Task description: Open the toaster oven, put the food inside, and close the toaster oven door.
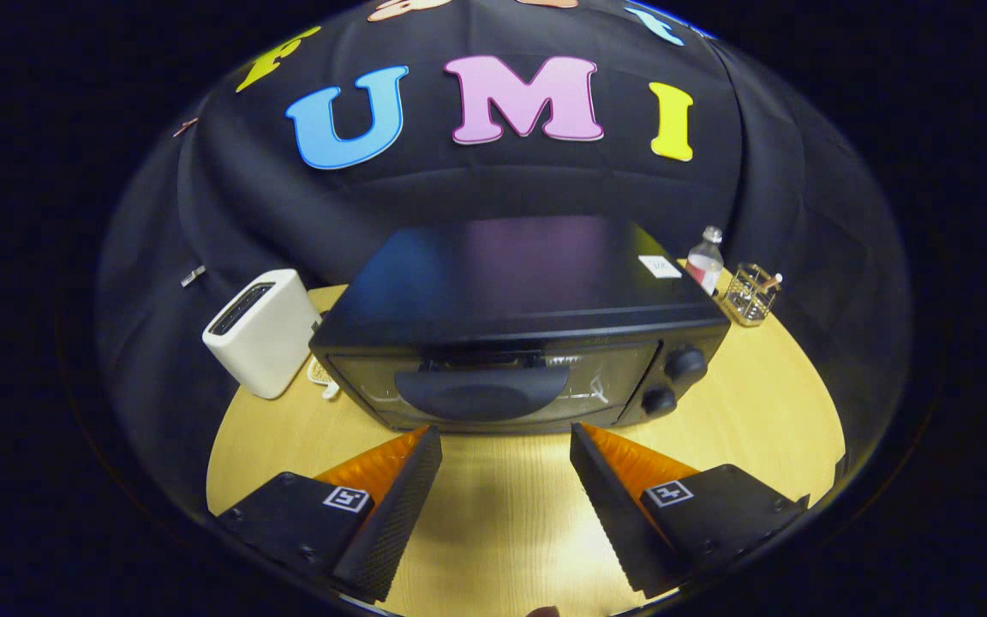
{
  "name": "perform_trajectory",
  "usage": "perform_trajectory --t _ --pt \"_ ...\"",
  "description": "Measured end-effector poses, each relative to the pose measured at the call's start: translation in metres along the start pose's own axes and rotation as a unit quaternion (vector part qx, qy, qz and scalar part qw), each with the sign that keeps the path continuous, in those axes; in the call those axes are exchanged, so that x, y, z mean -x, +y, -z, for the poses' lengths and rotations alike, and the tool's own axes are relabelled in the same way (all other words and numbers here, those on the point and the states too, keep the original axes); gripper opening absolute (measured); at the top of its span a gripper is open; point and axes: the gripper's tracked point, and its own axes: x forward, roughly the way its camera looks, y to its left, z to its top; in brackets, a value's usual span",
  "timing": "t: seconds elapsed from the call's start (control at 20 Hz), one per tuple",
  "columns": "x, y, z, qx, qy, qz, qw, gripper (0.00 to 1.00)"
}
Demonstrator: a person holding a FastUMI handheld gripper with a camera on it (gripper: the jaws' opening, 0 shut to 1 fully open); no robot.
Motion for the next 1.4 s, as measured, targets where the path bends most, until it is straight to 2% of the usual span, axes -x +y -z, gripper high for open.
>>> perform_trajectory --t 0.1,0.25,0.55,0.75,0.95,1.1,1.4 --pt "0.007 -0.007 -0.023 0.009 -0.03 -0.006 0.999 1.0" --pt "0.027 -0.021 -0.053 -0.01 -0.076 -0.015 0.997 0.99" --pt "0.07 -0.07 -0.122 -0.01 -0.158 -0.018 0.987 0.99" --pt "0.1 -0.112 -0.163 -0.014 -0.214 -0.017 0.977 0.99" --pt "0.132 -0.147 -0.203 0.014 -0.272 -0.01 0.962 0.99" --pt "0.151 -0.167 -0.223 0.019 -0.301 -0.006 0.953 0.99" --pt "0.169 -0.197 -0.24 0.005 -0.318 0.001 0.948 0.99"
